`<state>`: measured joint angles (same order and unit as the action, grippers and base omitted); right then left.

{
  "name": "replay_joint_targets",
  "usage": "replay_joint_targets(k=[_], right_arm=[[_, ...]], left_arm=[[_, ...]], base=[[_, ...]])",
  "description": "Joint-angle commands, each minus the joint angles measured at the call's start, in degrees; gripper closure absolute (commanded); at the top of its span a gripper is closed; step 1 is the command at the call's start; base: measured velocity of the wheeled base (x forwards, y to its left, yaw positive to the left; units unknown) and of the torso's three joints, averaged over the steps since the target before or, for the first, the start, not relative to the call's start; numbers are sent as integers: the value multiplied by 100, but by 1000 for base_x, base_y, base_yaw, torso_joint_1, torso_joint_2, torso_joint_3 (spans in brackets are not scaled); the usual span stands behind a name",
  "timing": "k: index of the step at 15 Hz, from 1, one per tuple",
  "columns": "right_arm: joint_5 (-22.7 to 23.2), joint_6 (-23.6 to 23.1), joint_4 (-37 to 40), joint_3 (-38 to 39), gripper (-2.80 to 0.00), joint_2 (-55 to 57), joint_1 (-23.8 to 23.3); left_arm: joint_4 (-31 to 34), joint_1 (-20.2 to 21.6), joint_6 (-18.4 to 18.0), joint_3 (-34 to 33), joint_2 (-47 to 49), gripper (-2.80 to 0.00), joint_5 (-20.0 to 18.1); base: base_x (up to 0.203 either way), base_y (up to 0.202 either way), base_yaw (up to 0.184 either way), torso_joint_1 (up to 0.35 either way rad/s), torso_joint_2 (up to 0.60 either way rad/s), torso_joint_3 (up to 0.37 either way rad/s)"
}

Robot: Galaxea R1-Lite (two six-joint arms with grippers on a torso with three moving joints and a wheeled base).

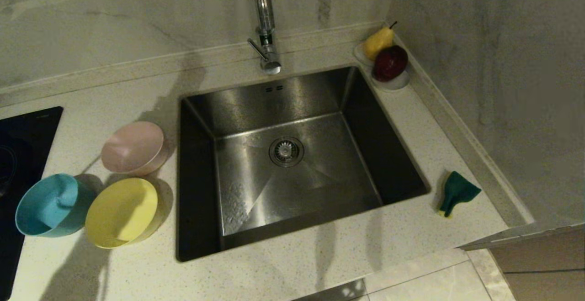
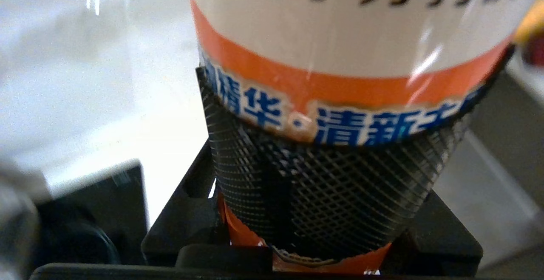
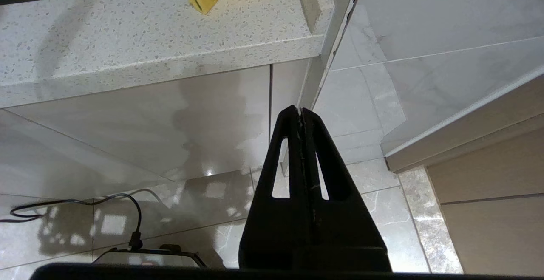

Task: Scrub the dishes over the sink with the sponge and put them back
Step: Squeeze it onto the sponge

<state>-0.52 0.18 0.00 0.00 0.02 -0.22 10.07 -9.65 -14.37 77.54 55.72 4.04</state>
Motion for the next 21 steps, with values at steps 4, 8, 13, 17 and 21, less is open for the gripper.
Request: replay_joint_targets(k=[4, 8, 13, 17, 21], right_arm=[[0, -1, 0, 0, 0, 6, -4], [0, -1, 0, 0, 0, 6, -4], [0, -1, 0, 0, 0, 6, -4], [0, -1, 0, 0, 0, 6, -4], [0, -1, 0, 0, 0, -2, -4]], left_arm=[[12, -797, -614, 301, 290, 0, 18], [14, -1307, -1370, 1218, 993, 0, 39], [-38, -1808, -2509, 1974, 1876, 0, 302], [-53, -2529, -2814, 2835, 2767, 0, 812], [-787, -3326, -2981, 3330, 3557, 0, 1425]], base=[[0, 0, 0, 0, 0, 0], [0, 0, 0, 0, 0, 0], [0, 0, 0, 0, 0, 0], [0, 0, 0, 0, 0, 0], [0, 0, 0, 0, 0, 0]])
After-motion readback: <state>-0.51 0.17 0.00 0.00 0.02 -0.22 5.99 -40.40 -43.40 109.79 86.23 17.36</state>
